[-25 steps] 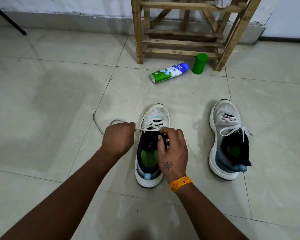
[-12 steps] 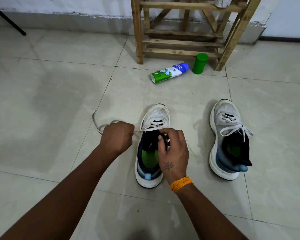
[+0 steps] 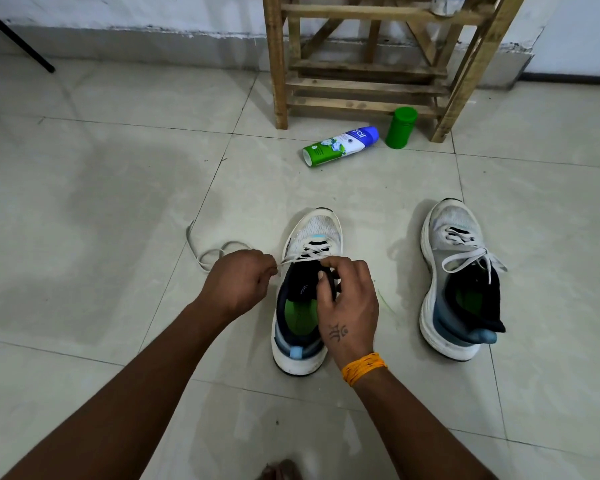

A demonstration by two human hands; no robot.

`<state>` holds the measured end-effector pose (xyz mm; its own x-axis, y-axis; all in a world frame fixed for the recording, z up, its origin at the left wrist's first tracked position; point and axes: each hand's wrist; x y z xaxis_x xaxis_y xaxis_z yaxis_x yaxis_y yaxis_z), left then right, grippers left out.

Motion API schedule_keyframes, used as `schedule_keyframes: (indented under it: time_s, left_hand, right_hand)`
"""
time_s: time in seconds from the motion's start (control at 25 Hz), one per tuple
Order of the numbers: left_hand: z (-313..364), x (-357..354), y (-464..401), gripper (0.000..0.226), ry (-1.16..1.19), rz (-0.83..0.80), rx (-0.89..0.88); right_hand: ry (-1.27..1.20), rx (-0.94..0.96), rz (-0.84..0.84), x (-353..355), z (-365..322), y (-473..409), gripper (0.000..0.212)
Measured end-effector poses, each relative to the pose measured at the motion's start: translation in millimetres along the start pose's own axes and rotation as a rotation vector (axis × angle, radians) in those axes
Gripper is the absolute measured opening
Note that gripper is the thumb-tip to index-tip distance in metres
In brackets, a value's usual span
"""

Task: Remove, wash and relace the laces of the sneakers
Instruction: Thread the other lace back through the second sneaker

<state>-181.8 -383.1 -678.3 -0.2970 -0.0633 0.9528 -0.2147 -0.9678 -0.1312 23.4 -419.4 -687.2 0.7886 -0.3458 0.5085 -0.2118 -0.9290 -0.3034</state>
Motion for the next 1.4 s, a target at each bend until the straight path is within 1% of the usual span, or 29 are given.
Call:
schedule_keyframes:
  time_s: [0.08,0.16,0.24,0.36,0.4,0.48,0.52,0.6,0.72,0.88,0.96,1.08,1.16,1.24,1.32,1.36,1.4]
  left_hand:
    - [-4,-4,0,0.034,0.017,-0.013,0.094]
    - [-1,-8,-1,0.031,0.106,-0.035,0.153]
    - [11,-8,-3,0.028,0.287,0.003,0.246]
    - [33,0,-9,0.021,0.668,0.096,0.5]
    - [39,2,-13,0.02,0.77,0.111,0.558]
    - [50,4,-22,0.022,0.966,0.132,0.641]
    - [54,6,-26,0.019,1.057,0.157,0.671]
    - [60,8,-34,0.014,1.157,0.228,0.725]
    - [70,14,-38,0.02,1.315,0.292,0.794]
    - [72,27,-39,0.019,1.361,0.316,0.778]
    - [73,42,-42,0.02,1.364,0.334,0.726]
    - [76,68,-47,0.021,1.319,0.354,0.604]
    - [78,81,-50,0.022,1.314,0.357,0.531]
    - [82,93,-53,0.022,1.325,0.357,0.471]
    - [86,104,-55,0.022,1.326,0.376,0.442]
    - [88,109,-58,0.022,1.336,0.388,0.434]
    - [88,114,-60,0.022,1.349,0.394,0.43]
  right_hand:
    - [0.013,0.002,-0.002,1,-1,0,0.015]
    - [0.015,0.0,-0.001,1,-2,0,0.015]
    - [0.009,-0.001,-0.002,2,-1,0,0.015]
    - [0.006,0.001,-0.011,1,-1,0,0.016]
    - [0.007,0.003,-0.012,1,-1,0,0.017]
    - [0.006,0.007,-0.011,0,-2,-1,0.017]
    - [0.006,0.01,-0.012,0,-2,-1,0.017]
    - [0.02,0.021,-0.004,1,-3,1,0.016]
    - [0.057,0.017,0.019,1,-1,1,0.014]
    - [0.074,0.005,-0.003,1,-4,0,0.013]
    - [0.096,-0.002,0.0,3,-14,-3,0.012]
    - [0.109,0.036,0.001,7,-39,-22,0.014]
    - [0.032,0.005,-0.122,10,-60,-40,0.015]
    - [-0.096,-0.05,-0.255,10,-80,-53,0.016]
    - [-0.291,-0.169,-0.29,6,-91,-63,0.01]
    - [-0.384,-0.247,-0.297,6,-96,-66,0.015]
    - [-0.4,-0.288,-0.298,5,-97,-68,0.022]
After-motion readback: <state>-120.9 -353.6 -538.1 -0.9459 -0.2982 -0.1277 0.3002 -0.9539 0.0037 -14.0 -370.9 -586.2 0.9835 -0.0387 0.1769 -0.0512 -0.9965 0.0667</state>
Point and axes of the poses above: each hand's wrist, its own y-axis away from the middle knuckle, its own x-axis out of the back of the hand, z = x × y, and after that the axes turned 4 degrees about z, right-handed
